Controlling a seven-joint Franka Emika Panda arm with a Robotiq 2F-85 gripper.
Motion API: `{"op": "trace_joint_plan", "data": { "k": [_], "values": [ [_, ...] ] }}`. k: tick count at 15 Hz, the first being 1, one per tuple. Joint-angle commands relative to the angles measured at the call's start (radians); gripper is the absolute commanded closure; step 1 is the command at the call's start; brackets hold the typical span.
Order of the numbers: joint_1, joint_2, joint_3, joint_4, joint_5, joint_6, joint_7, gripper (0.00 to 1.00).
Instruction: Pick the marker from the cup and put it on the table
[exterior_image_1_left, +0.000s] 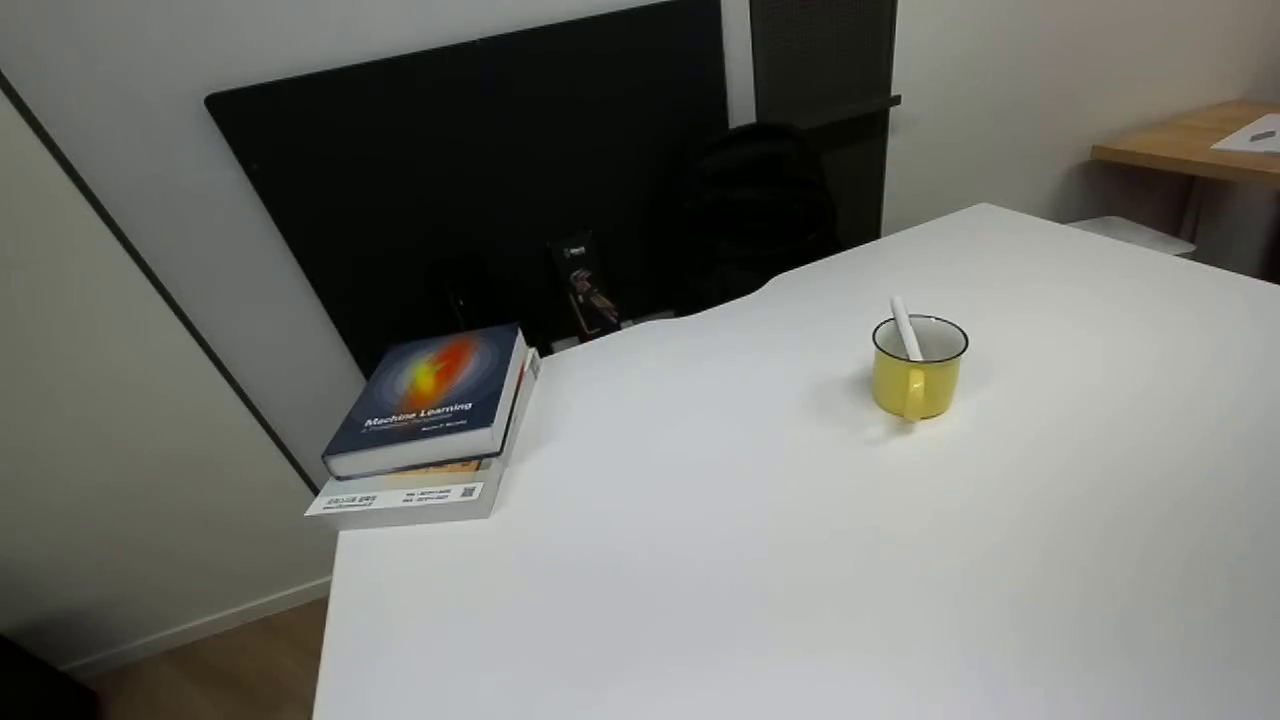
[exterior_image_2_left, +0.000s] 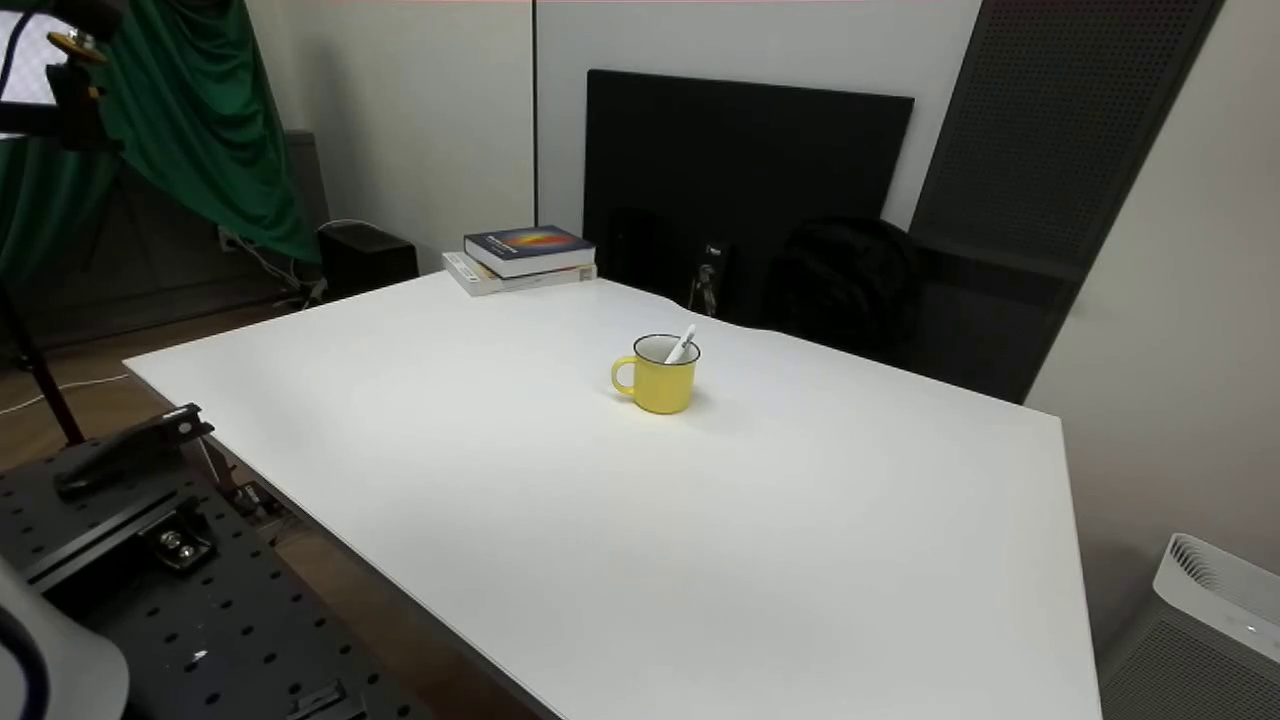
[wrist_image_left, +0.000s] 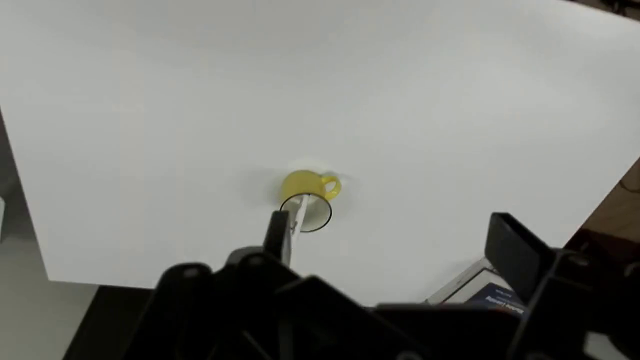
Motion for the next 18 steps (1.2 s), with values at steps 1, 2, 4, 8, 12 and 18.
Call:
{"op": "trace_joint_plan", "data": {
  "k": [1,2,4,8,12,18],
  "values": [
    [-0.009,0.000,-0.035,-0.065,-0.004,0.213,-0.022,0.00],
    [-0.013,0.012,-0.045,-0.079,-0.008,0.285,-0.027,0.00],
    [-0.030,0.041,-0.062,-0.108,-0.026,0.444,-0.029,0.00],
    [-0.046,0.130,-0.096,-0.113,-0.059,0.752,-0.036,0.00],
    [-0.031,0.201,-0.118,-0.112,-0.069,1.029,-0.020,0.00],
    [-0.035,0.228,-0.121,-0.112,-0.086,1.079,-0.002,0.00]
  ]
}}
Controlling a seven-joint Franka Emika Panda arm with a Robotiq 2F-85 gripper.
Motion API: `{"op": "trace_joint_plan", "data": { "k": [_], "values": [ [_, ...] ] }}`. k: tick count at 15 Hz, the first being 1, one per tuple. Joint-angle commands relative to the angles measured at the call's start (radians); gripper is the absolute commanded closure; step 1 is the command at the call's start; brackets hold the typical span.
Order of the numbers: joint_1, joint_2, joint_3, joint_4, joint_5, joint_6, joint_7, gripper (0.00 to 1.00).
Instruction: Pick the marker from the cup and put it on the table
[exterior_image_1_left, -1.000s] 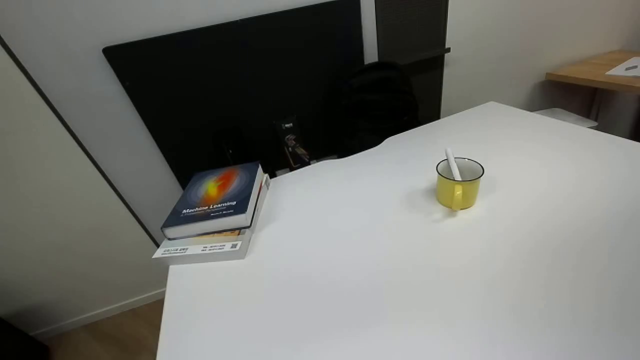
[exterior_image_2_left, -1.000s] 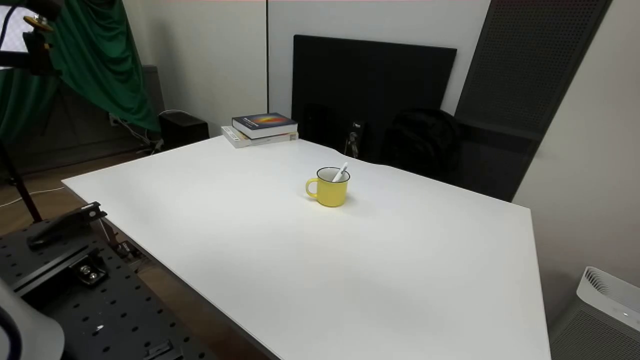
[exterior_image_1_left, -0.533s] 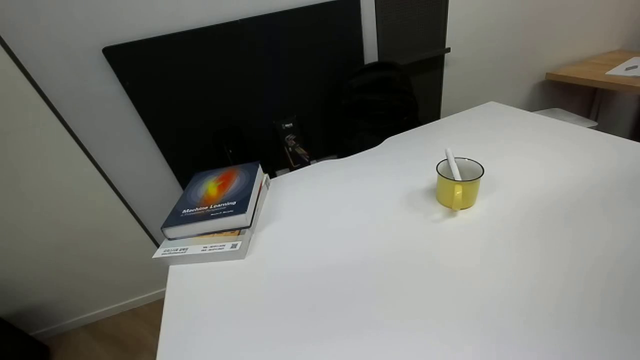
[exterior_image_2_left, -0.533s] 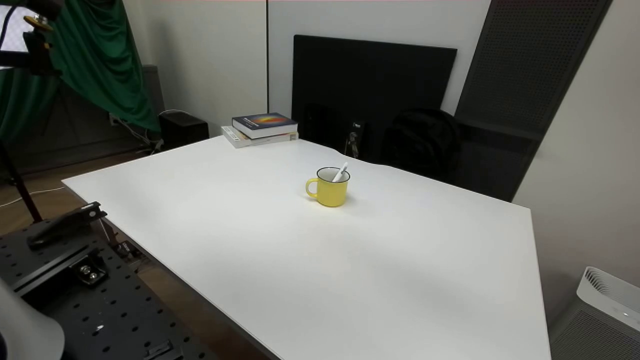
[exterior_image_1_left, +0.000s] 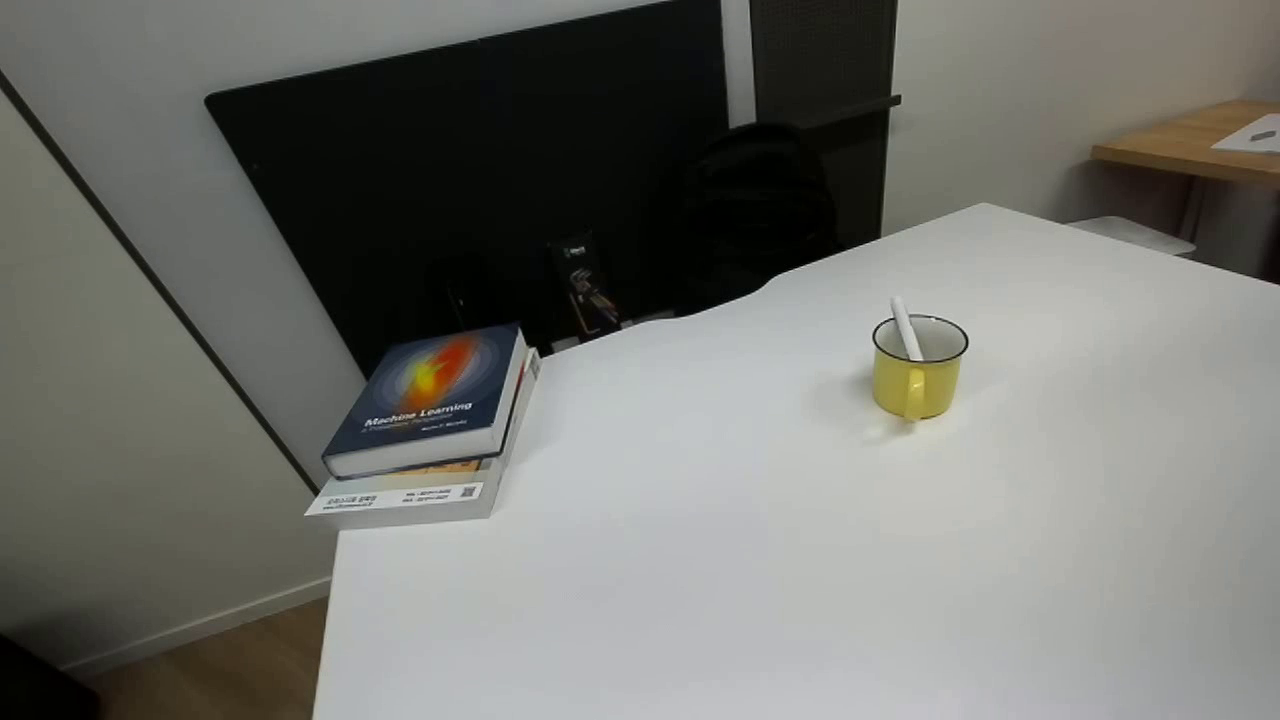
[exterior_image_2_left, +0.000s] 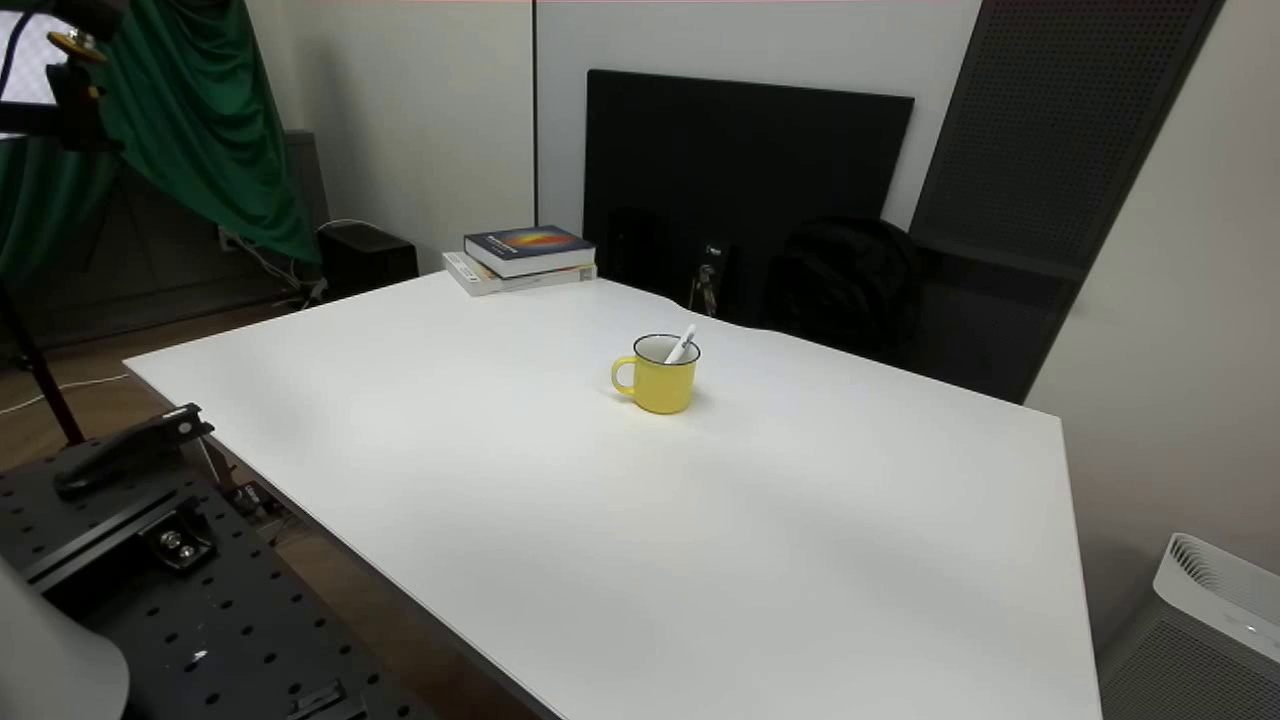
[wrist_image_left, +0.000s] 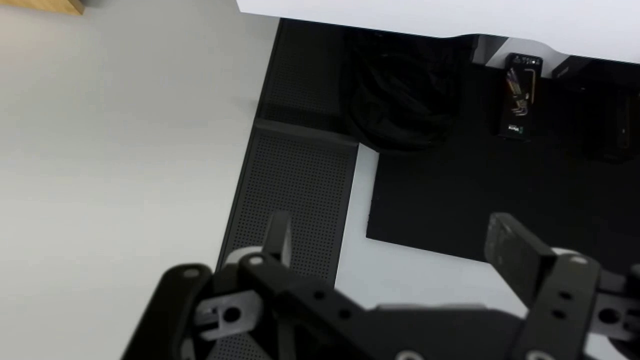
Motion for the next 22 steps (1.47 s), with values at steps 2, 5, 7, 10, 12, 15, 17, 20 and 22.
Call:
{"op": "trace_joint_plan", "data": {
  "k": [2,5,7,10,12,15,17,20,22],
  "values": [
    [0.003,0.000,-0.008,0.001,-0.031,0.000,0.026,0.00],
    [0.002,0.000,-0.008,0.001,-0.031,0.000,0.026,0.00],
    [0.002,0.000,-0.008,0.001,-0.031,0.001,0.026,0.00],
    [0.070,0.024,-0.064,0.001,-0.034,0.018,-0.004,0.00],
    [0.108,0.057,-0.098,0.001,-0.035,0.062,-0.011,0.00],
    [0.180,0.124,-0.161,0.000,-0.018,0.168,-0.009,0.00],
    [0.238,0.173,-0.224,-0.001,-0.013,0.233,-0.002,0.00],
    [0.354,0.257,-0.358,-0.002,-0.022,0.323,0.007,0.00],
    [0.449,0.313,-0.465,-0.003,-0.036,0.379,0.019,0.00]
  ]
}}
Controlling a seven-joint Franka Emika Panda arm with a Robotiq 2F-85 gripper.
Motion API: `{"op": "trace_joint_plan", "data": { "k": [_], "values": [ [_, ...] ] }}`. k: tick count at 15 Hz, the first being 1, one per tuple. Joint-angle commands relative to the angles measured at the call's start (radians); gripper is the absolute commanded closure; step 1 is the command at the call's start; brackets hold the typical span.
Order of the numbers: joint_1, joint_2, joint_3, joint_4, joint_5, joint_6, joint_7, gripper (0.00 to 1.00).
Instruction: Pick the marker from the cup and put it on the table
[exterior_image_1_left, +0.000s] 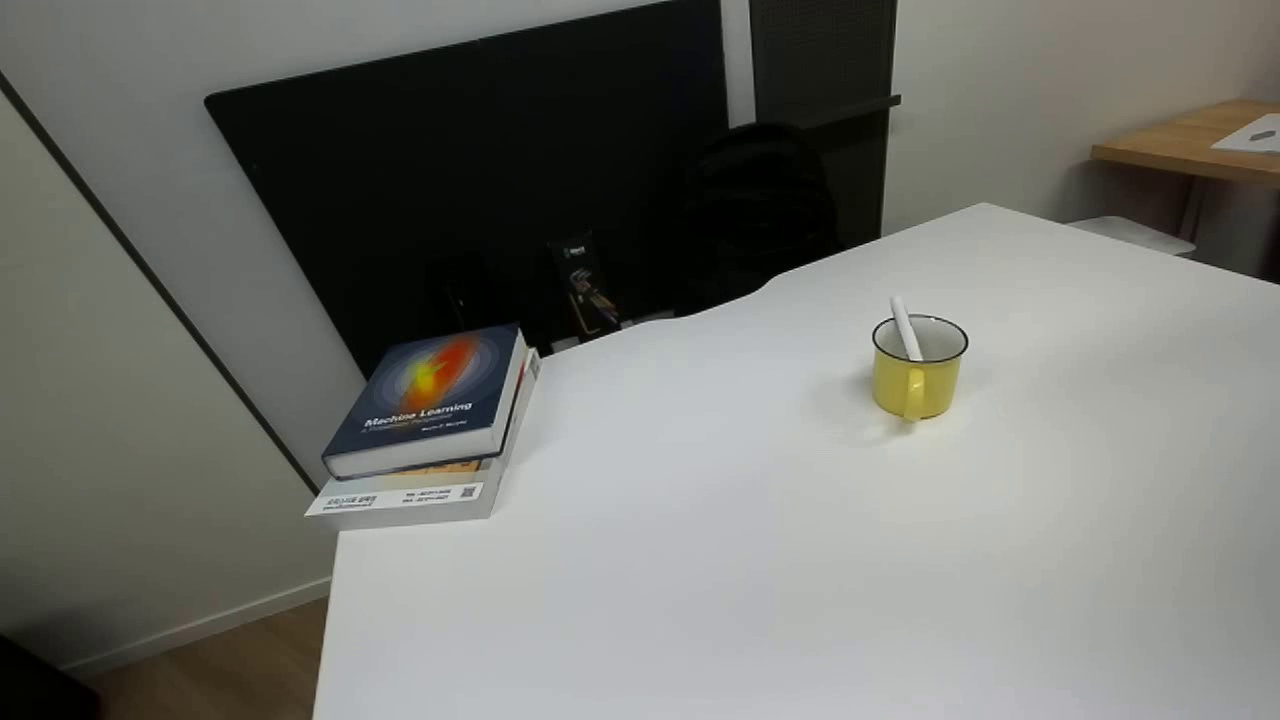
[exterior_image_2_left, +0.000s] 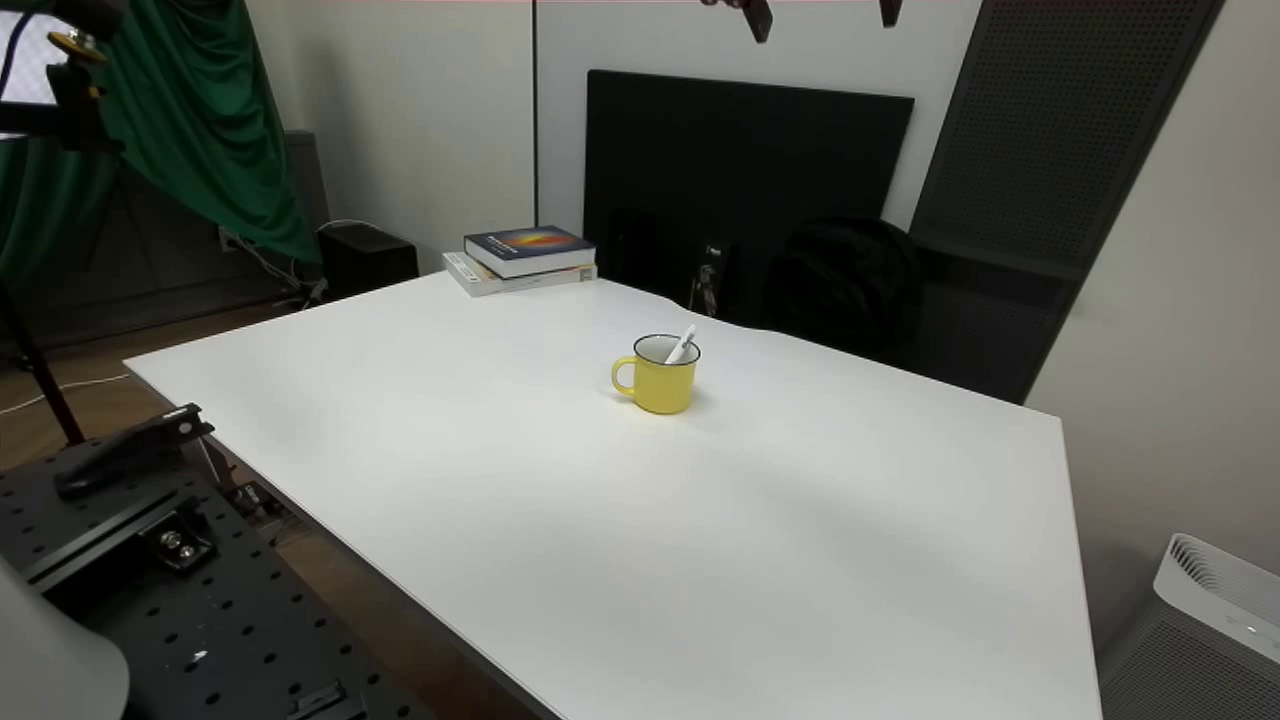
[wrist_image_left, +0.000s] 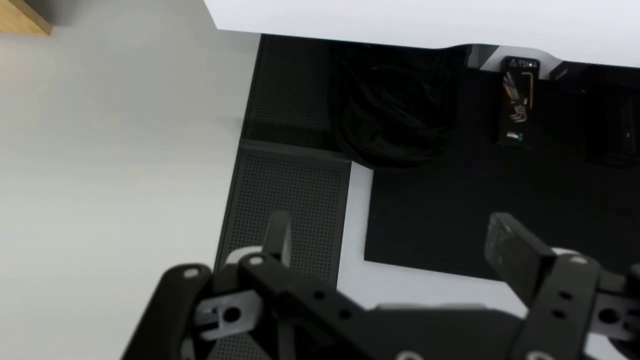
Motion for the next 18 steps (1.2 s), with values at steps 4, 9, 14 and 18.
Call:
{"op": "trace_joint_plan", "data": {
  "k": [4,9,14,18],
  "values": [
    [0.292,0.119,-0.323,-0.001,-0.046,0.064,0.026,0.00],
    [0.594,0.161,-0.614,-0.003,-0.079,0.071,0.039,0.00],
    [0.996,0.177,-0.971,-0.005,-0.040,0.064,0.019,0.00],
    [1.301,0.145,-1.240,-0.005,0.018,0.073,-0.028,0.00]
  ]
}}
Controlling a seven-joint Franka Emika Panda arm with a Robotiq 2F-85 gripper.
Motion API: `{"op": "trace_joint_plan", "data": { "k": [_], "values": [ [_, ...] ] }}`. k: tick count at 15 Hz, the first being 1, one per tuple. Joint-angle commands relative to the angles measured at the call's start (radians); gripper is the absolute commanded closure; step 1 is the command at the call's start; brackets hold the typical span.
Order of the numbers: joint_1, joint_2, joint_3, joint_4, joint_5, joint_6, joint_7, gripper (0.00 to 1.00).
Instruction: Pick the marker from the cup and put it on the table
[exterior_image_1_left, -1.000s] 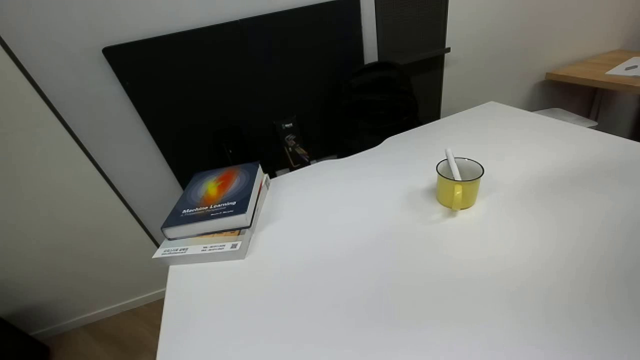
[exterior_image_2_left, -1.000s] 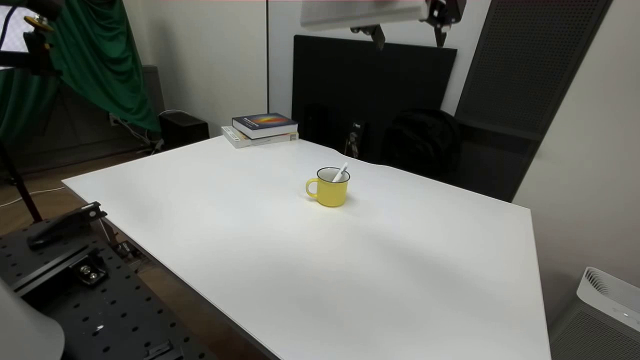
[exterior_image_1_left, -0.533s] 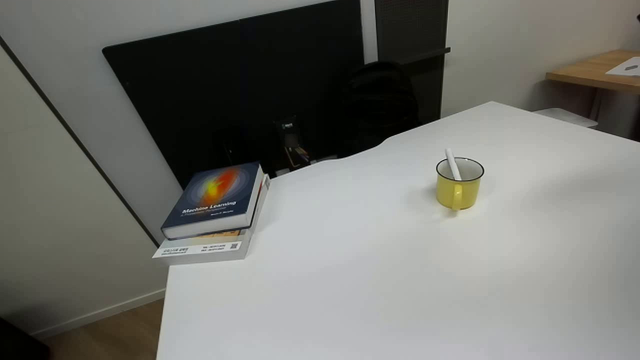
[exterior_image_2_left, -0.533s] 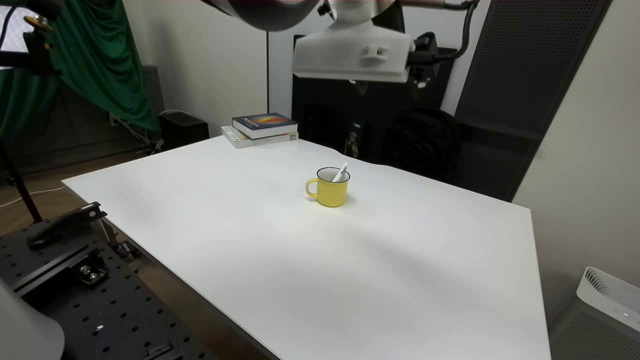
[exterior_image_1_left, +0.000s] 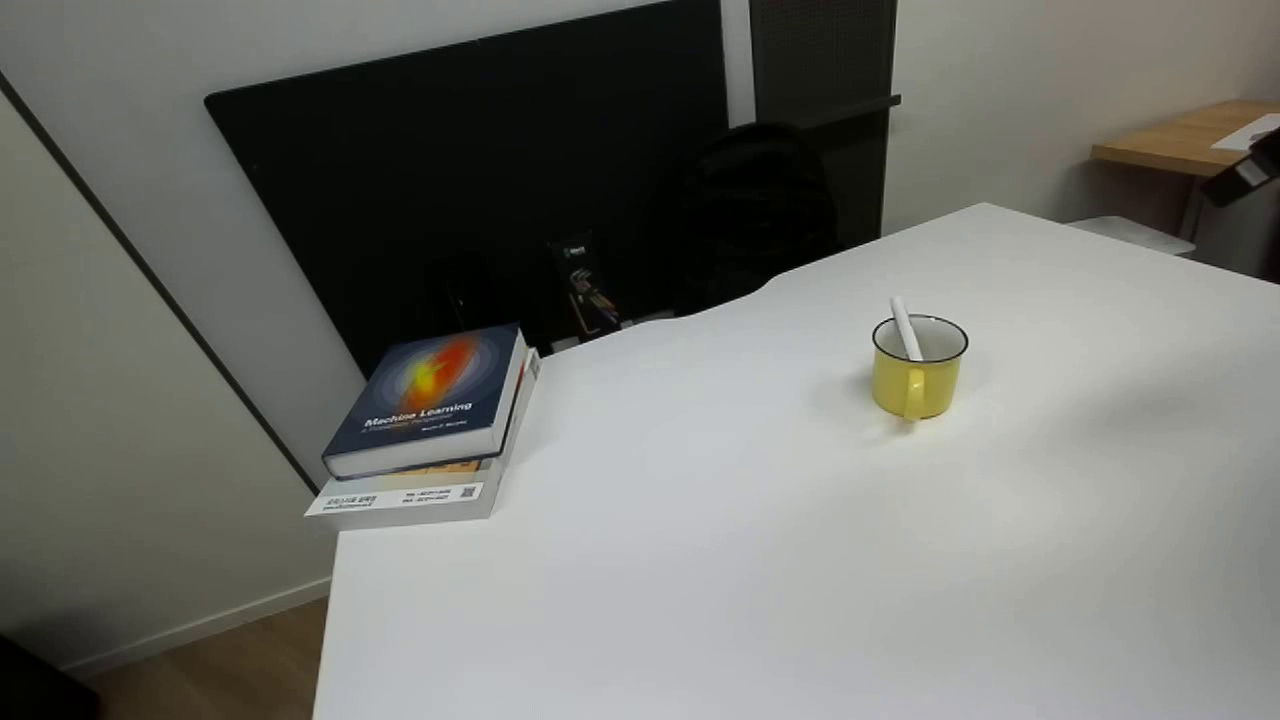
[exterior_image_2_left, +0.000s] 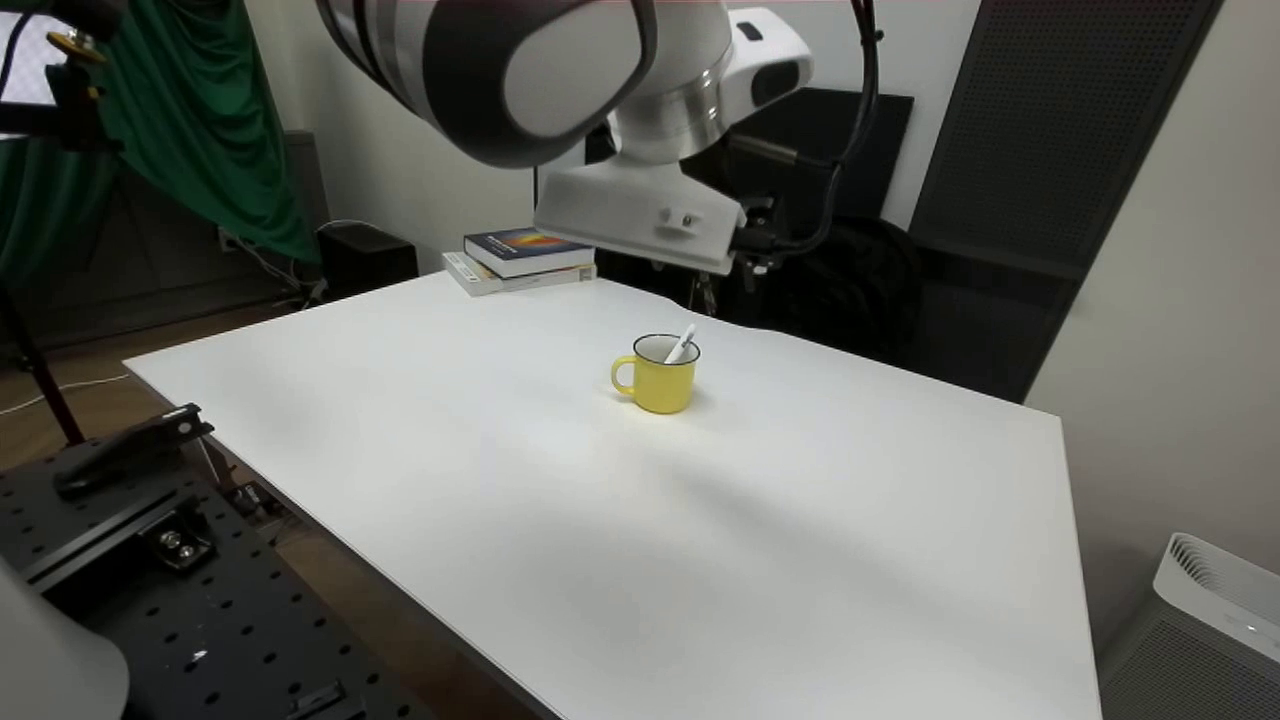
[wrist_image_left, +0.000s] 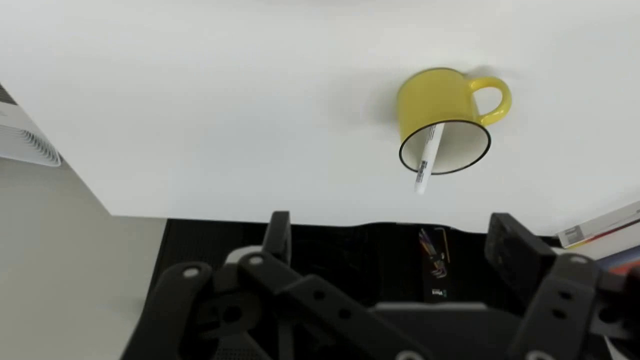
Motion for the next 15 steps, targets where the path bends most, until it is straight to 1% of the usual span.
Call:
{"op": "trace_joint_plan", "data": {
  "k": [1,2,4,5,6,8,14,15],
  "values": [
    [0.255,-0.024,-0.217,0.000,0.067,0.030,-0.038,0.00],
    [0.261,-0.026,-0.216,0.001,0.072,0.017,-0.037,0.00],
    [0.357,-0.030,-0.290,0.002,0.092,0.024,-0.058,0.00],
    [0.280,-0.024,-0.225,0.002,0.064,0.004,-0.026,0.00],
    [0.311,-0.028,-0.250,0.003,0.069,0.004,-0.033,0.00],
    [0.334,-0.031,-0.268,0.004,0.076,0.004,-0.039,0.00],
    [0.336,-0.032,-0.271,0.005,0.080,0.004,-0.043,0.00],
    [0.329,-0.050,-0.272,0.017,0.070,-0.001,-0.049,0.00]
  ]
}}
